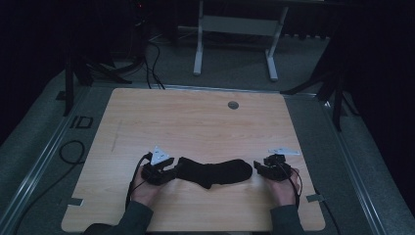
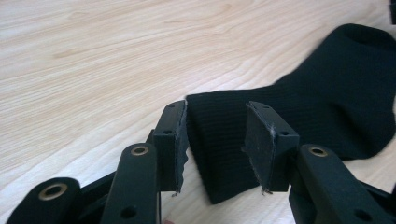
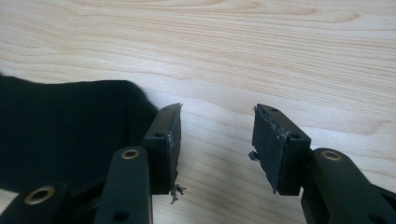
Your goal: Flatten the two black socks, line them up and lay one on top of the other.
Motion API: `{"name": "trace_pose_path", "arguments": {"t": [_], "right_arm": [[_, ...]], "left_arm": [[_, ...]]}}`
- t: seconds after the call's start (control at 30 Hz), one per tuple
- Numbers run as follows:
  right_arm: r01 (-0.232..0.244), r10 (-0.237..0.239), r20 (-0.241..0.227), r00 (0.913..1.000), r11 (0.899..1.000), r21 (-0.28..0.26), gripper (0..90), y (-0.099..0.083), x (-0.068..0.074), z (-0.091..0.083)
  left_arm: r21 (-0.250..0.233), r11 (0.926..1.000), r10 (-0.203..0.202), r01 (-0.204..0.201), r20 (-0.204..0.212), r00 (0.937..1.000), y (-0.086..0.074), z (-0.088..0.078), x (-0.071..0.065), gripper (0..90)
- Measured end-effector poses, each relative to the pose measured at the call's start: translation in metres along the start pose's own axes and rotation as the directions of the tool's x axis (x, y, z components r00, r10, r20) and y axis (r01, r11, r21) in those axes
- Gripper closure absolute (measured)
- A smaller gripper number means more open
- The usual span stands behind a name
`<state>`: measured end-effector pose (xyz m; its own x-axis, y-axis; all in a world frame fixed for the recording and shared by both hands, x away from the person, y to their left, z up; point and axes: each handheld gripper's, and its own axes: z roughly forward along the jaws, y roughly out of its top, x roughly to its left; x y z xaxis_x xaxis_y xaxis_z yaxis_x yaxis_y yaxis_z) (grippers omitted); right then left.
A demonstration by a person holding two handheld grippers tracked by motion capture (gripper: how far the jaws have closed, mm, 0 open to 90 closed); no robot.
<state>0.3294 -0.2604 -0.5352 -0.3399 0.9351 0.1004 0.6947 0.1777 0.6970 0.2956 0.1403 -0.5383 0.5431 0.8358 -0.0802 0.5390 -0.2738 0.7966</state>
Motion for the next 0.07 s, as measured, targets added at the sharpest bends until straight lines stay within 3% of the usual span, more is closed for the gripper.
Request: {"name": "trace_pose_path", "arguments": {"t": [0.07], "right_arm": [[-0.006, 0.006, 0.019, 0.9998, 1.0, -0.004, 50.0, -0.0006, -0.0053, 0.0008]], "left_arm": [[0.003, 1.0, 0.001, -0.001, -0.008, 1.0, 0.0, 0.0, 0.001, 58.5]]}}
